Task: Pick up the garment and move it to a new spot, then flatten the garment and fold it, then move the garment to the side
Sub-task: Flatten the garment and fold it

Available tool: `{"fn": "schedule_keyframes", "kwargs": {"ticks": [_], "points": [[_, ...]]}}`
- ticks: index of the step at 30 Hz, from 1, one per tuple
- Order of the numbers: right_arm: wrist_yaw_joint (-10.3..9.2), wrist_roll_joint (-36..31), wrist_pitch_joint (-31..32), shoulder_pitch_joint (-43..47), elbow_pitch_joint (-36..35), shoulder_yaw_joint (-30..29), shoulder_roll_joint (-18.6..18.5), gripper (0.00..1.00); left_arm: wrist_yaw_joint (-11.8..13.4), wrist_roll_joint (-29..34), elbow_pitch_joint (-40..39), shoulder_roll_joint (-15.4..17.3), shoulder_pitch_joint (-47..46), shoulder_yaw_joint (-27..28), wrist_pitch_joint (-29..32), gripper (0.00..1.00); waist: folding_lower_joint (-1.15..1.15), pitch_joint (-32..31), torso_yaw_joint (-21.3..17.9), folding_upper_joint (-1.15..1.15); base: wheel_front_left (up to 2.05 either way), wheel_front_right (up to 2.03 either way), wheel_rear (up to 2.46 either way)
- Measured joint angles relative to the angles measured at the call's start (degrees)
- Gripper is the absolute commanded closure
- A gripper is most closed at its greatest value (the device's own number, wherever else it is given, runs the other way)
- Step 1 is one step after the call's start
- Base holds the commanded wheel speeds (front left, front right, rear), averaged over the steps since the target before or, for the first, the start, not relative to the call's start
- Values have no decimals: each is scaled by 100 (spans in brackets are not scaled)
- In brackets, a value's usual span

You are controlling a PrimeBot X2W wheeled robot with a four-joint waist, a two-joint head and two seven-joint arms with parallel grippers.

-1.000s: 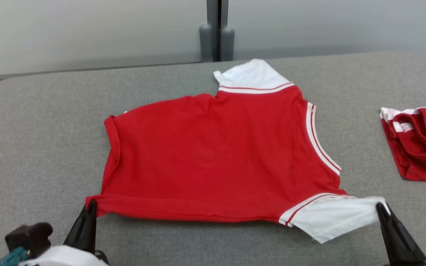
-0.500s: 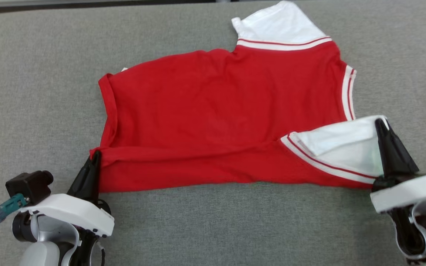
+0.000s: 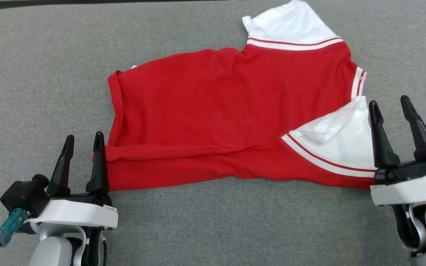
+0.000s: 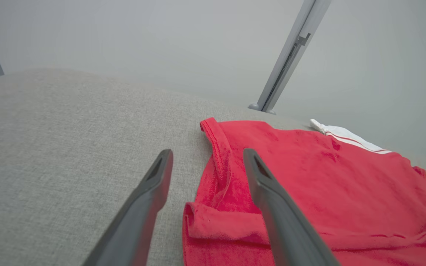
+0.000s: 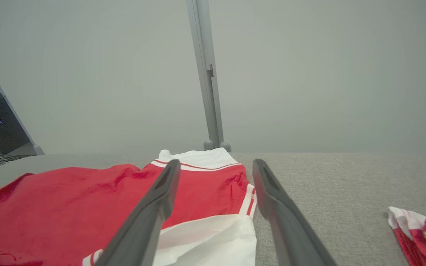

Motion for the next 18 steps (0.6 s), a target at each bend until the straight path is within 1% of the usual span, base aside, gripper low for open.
{"fn": "schedule_keyframes", "kwargs": {"ticks": [2,5,11,15,18], "points": [[0,-231,-92,147,-160,-65,16,0,85,227,-29,-2,5,-8,-309,0,0,-81,-31,0,0,0,0],[0,-443,-140,469,-387,-170,64,0,203,554,-107,-5,66,-12,-522,0,0,-237,-88,0,0,0,0],[0,-537,-56,1251,-710,-305,261,0,337,915,-147,-64,628,0,-617,0,0,-616,-235,0,0,0,0],[0,-547,32,1678,-869,-374,421,0,336,975,-38,-112,963,-36,-620,0,0,-834,-344,0,0,0,0],[0,-544,43,1808,-921,-401,456,0,336,1037,45,-91,1060,-8,-626,0,0,-927,-413,0,0,0,0]]}}
